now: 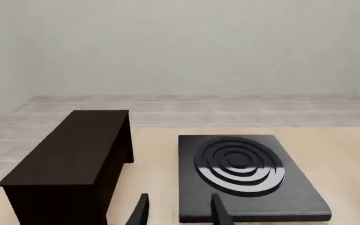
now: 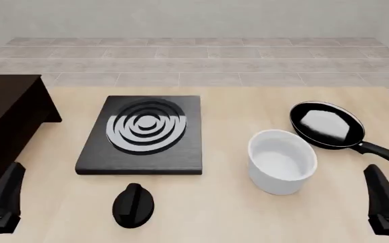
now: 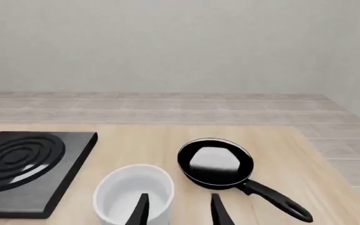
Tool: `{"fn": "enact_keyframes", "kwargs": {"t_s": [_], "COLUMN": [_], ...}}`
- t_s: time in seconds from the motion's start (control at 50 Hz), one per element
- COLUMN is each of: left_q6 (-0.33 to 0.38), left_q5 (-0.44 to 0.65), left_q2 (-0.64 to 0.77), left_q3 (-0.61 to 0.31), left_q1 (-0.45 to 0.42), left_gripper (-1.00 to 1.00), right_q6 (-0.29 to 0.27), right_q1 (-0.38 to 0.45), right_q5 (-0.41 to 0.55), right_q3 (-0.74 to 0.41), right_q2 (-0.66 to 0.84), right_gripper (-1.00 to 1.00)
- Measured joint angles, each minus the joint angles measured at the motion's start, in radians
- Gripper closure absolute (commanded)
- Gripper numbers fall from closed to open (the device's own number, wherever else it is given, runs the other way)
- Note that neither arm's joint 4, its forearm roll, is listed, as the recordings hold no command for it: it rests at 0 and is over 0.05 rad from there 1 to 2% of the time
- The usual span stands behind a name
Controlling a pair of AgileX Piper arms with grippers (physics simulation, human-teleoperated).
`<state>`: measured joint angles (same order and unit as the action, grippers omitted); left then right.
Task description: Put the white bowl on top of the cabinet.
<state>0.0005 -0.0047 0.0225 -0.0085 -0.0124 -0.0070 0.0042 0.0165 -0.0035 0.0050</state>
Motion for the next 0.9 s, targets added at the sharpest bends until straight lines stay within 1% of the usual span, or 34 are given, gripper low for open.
{"fn": "enact_keyframes", "kwargs": {"t_s": [0.08,0.22,0.28,0.36,0.42,0.48,0.58,0.68,0.76,0.9], "left_q6": [-0.027,-0.037,-0.034,-0.033,-0.057,-0.049,-0.009,0.034,0.051,0.072], "left_q5": [0.029,0.087,0.122,0.160,0.192,0.225,0.267,0.285,0.291,0.292], "left_q2": [-0.004,-0.004,-0.002,0.028,0.063,0.106,0.185,0.295,0.389,0.545], "left_q3": [-0.033,-0.093,-0.138,-0.207,-0.263,-0.325,-0.434,-0.539,-0.616,-0.721], "left_q1": [0.019,0.023,0.013,-0.024,-0.058,-0.103,-0.196,-0.299,-0.380,-0.484], "left_gripper": [-1.00,-1.00,-1.00,-1.00,-1.00,-1.00,-1.00,-1.00,-1.00,-1.00], "right_q6": [-0.002,-0.003,-0.003,-0.004,-0.005,-0.006,-0.006,-0.006,-0.006,-0.006], "right_q1": [-0.001,-0.001,-0.002,-0.003,-0.003,-0.004,-0.006,-0.007,-0.008,-0.008], "right_q5": [-0.004,-0.007,-0.008,-0.007,-0.007,-0.006,-0.006,-0.005,-0.005,-0.005], "right_q3": [0.000,-0.001,-0.002,-0.002,-0.003,-0.003,-0.003,-0.003,-0.004,-0.004], "right_q2": [0.002,0.004,0.004,0.004,0.003,0.003,0.004,0.003,0.003,0.003], "right_gripper": [-1.00,-1.00,-1.00,-1.00,-1.00,-1.00,-1.00,-1.00,-1.00,-1.00]}}
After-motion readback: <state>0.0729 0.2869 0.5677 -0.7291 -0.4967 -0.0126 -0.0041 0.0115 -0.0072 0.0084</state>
